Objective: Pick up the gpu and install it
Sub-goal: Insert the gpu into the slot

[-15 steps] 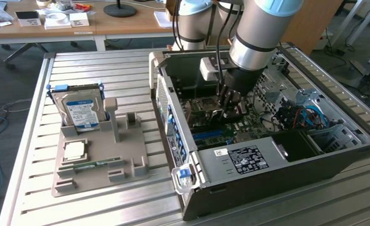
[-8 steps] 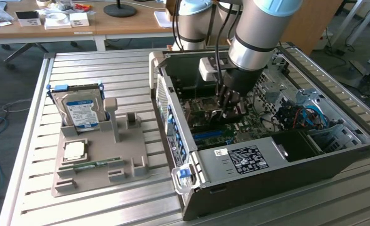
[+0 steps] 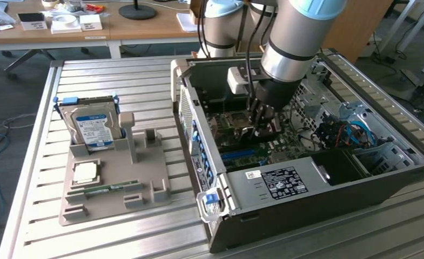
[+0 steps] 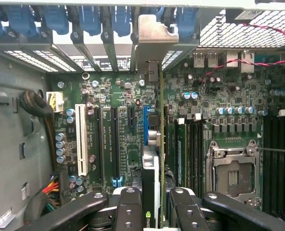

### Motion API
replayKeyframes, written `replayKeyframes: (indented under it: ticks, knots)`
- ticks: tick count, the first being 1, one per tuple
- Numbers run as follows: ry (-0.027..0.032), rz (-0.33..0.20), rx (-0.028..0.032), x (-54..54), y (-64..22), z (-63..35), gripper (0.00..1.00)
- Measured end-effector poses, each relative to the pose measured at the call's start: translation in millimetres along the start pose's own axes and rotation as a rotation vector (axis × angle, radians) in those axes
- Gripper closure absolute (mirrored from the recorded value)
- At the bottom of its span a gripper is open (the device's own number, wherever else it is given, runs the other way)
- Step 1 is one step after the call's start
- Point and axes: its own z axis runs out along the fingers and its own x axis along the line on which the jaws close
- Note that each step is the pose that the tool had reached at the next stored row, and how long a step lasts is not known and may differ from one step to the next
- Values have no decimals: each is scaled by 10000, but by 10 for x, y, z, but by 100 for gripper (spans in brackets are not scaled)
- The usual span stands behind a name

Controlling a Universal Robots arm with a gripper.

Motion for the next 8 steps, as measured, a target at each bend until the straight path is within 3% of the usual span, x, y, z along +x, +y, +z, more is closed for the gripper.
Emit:
replayKeyframes:
  ticks: [8]
  knots:
    - [-1,-2,2,4,34,16,73]
